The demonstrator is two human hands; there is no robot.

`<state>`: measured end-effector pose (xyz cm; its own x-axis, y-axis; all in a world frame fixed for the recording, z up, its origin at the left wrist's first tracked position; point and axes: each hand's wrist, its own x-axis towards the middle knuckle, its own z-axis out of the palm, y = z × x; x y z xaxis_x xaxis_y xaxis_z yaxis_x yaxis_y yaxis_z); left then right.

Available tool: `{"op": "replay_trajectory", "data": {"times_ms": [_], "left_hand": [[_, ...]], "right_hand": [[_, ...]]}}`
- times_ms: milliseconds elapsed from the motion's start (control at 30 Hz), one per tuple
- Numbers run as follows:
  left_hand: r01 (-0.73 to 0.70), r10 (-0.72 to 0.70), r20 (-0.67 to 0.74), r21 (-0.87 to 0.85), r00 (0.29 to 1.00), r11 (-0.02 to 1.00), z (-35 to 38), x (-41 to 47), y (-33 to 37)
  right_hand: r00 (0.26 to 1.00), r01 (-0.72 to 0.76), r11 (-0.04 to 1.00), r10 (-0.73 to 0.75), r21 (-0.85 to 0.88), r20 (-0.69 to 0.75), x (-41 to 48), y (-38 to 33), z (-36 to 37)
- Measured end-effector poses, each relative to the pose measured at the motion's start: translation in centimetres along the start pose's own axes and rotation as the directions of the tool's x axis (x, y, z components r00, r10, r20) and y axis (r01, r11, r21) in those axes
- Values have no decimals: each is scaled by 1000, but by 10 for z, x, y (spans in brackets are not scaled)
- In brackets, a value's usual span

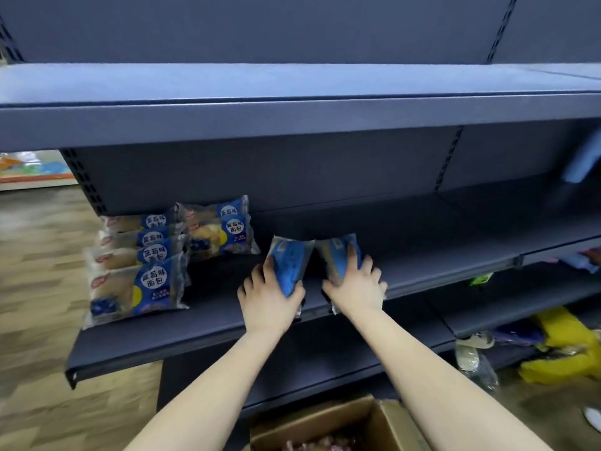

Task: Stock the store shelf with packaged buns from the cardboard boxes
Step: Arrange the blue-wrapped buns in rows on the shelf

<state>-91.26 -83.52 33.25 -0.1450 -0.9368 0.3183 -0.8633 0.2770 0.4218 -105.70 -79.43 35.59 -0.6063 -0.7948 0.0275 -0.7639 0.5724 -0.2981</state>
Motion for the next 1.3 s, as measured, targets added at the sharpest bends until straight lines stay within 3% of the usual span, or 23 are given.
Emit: {"op": "replay_trajectory", "data": {"times_ms": [300,400,467,533,633,667,800,900,1000,1100,1233,1300], "left_hand": [[39,-36,43,-66,998,997,-3,1,1],[107,-85,175,-125,981,986,-13,15,0],[174,-96,272,-278,957,945,-23,29,-1],[361,-162,396,-502,904,786,-29,41,1],[662,-198,634,-686,747,301,-33,45,10],[682,-182,658,-688,731,248,-30,42,12],[438,-77,521,-617,850,654,-30,34,20],[189,174,422,-687,890,702,-40,44,20],[-15,380,507,-585,773,811,-53,59,12],[-14,370,616,-504,696,864,-72,72,0],[149,240,672,-466,701,872,-88,88,-10],[-22,240,628,-333,740,943,-86,86,-10]], "right_hand": [[998,-9,999,11,42,-55,-8,1,-3],[999,-16,983,23,182,-40,-7,2,-13],[998,-25,961,39,277,-45,-3,5,-21],[997,-75,934,80,348,2,3,9,-31],[993,-115,918,100,380,59,9,14,-42],[993,-117,921,99,372,65,10,15,-44],[994,-86,945,61,315,89,4,13,-43],[998,-28,960,13,278,58,0,10,-42],[997,21,971,-37,238,64,-2,9,-43],[992,27,992,-42,122,118,-2,8,-44],[990,52,999,-50,-12,132,-2,3,-40],[989,62,994,-49,-88,142,-4,1,-36]]}}
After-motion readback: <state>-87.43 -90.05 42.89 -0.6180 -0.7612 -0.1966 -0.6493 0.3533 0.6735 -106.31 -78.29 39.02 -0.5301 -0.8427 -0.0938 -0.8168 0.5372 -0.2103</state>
